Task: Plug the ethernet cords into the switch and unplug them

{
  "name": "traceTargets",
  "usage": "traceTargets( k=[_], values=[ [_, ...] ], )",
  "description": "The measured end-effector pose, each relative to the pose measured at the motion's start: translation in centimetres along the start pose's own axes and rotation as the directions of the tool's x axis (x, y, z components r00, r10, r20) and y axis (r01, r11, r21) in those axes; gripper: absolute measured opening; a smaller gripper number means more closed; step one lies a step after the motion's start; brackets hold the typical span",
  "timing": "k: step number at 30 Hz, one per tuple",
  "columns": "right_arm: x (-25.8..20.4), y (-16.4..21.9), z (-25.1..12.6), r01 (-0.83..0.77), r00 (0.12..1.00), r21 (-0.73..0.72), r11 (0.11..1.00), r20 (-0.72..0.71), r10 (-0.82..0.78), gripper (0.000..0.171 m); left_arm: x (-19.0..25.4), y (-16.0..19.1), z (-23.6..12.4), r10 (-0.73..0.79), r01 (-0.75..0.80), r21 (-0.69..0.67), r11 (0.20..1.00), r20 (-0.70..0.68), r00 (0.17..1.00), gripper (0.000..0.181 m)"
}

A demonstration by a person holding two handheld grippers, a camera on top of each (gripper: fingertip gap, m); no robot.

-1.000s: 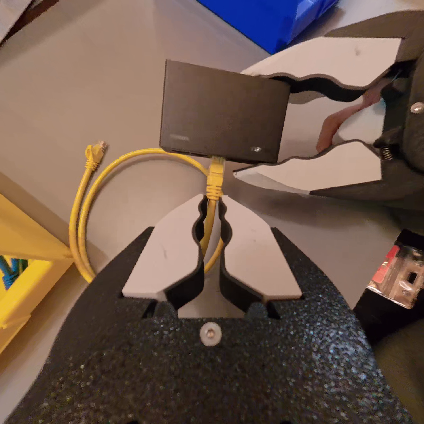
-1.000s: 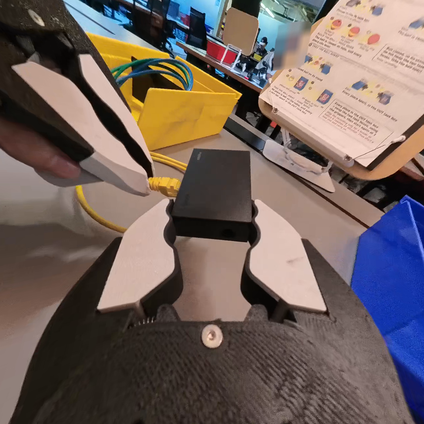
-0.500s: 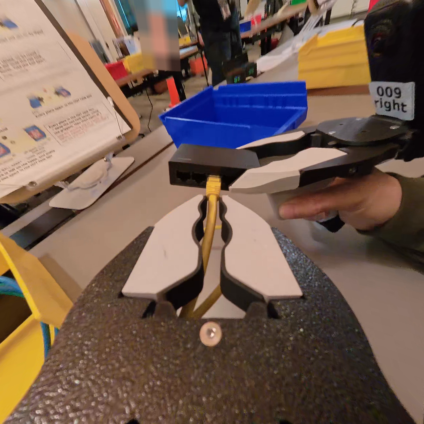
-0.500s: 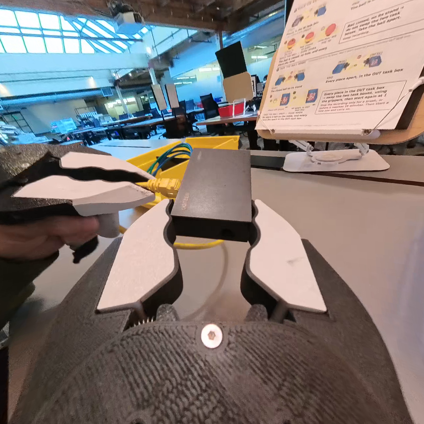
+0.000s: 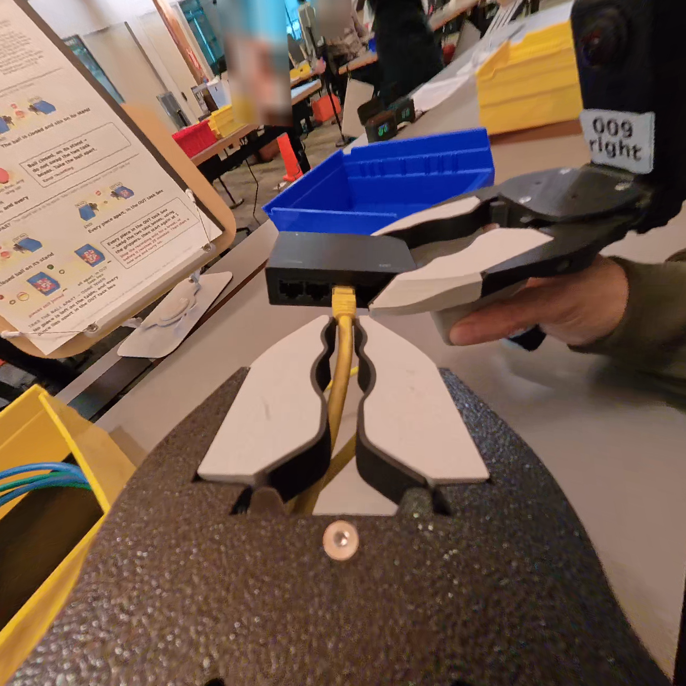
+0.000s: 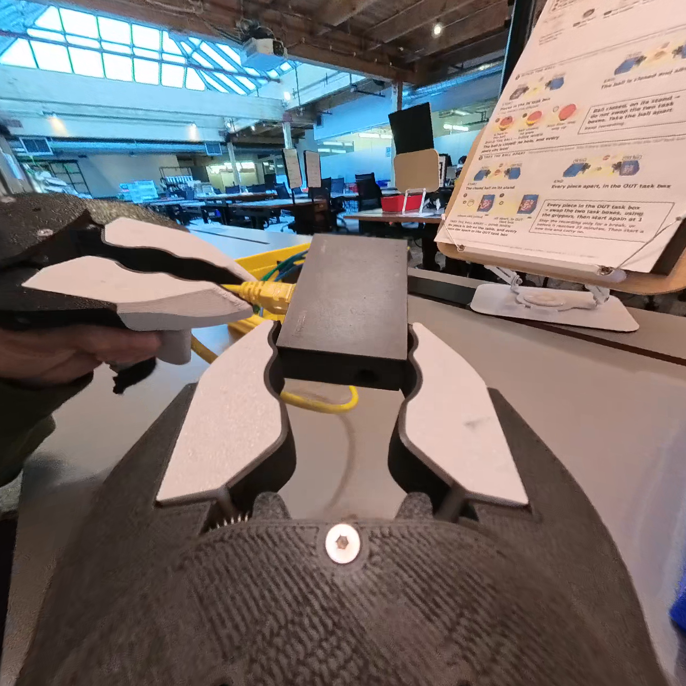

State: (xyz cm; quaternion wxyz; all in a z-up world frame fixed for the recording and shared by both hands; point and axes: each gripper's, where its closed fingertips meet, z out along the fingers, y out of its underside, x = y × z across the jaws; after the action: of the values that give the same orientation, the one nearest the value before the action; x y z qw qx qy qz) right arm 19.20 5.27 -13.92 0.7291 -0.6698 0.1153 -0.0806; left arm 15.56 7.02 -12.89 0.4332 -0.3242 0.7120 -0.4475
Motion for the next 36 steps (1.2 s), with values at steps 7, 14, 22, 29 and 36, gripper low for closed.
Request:
traceTargets(
  k=[7,14,22,29,36],
  values=[
    [0.5,1.2,0.3,0.026,0.999,-0.058,0.998,-0.04,-0.028,0.063,-0.1,1.7,1.0,-0.044,0.044,-0.008,0.999,-0.006,0.999,0.009],
    [0.6,1.5,0.4,-0.012,1.0,-0.047,0.999,-0.011,0.012,0.063,-0.2,1.9,1.2,-0.11,0.111,0.025,0.993,-0.036,0.993,0.009],
    [0.9,1.8,0.3,0.06,0.997,-0.085,0.995,-0.036,-0.063,0.063,-0.2,2.3,1.9,-0.114,0.114,0.02,0.993,0.017,0.993,0.011],
    [5.4,0.0,-2.1,0.032,0.98,-0.054,0.998,-0.195,-0.042,0.063,-0.1,-1.8,-0.1,-0.152,0.151,0.163,0.975,-0.01,0.988,0.032],
    [8.2,-3.3,-5.5,0.054,0.966,-0.012,0.998,-0.253,-0.055,0.063,-6.4,-3.4,-5.8,-0.21,0.194,0.161,0.968,0.089,0.974,0.035]
  ],
)
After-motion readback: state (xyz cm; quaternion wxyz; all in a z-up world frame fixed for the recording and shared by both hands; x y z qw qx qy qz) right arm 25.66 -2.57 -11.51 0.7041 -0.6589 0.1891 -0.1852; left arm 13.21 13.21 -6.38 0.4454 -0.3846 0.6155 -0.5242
